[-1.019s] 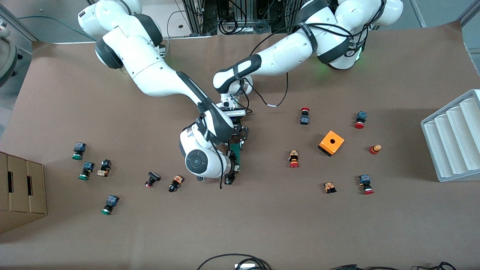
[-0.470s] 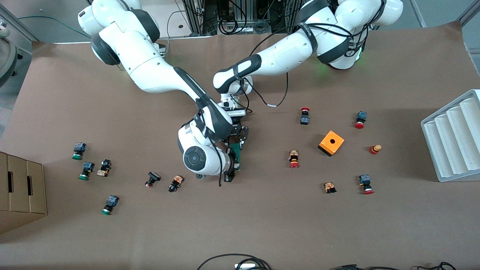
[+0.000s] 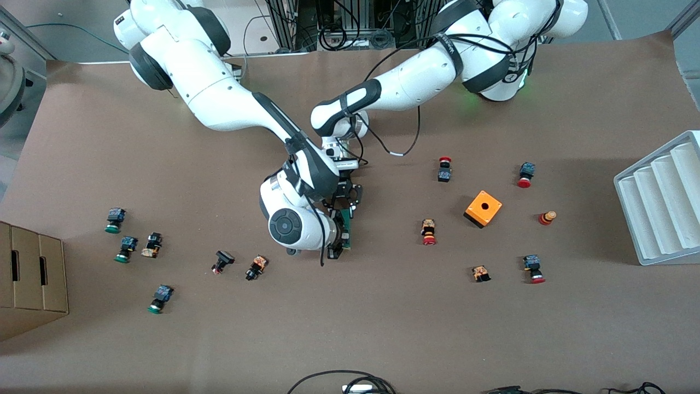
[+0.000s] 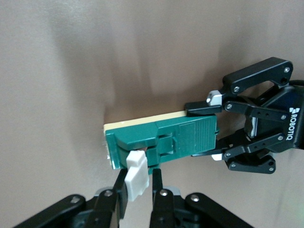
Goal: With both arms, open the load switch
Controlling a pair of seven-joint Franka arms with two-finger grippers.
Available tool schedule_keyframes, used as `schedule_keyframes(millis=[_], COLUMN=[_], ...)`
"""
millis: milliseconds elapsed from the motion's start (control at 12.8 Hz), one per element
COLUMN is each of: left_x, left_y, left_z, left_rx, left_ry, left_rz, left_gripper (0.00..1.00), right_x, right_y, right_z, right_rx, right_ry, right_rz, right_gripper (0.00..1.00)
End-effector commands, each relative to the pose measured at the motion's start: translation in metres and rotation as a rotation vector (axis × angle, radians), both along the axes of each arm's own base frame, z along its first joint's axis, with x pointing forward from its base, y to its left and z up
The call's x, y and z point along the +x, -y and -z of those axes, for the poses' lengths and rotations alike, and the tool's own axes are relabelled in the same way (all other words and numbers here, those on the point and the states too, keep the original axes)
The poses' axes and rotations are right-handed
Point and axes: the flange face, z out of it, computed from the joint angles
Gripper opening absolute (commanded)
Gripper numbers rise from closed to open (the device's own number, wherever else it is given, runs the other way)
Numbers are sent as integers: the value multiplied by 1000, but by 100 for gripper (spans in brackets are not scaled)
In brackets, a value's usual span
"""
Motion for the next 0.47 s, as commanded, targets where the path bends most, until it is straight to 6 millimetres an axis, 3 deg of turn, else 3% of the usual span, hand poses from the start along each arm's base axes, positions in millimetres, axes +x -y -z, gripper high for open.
schedule_keyframes(millis=[0, 392], left_x=[-3, -3], left_y=[3, 4], left_z=[6, 6], left_rx=[-7, -5], left_ry=[-19, -21], left_rz=[8, 10], left_gripper=[56, 57], right_x=[-15, -16], right_y=[0, 0], right_z=[-6, -17], right_rx=[0, 4], right_ry=[-39, -31], right_rz=[2, -2], right_gripper=[25, 26])
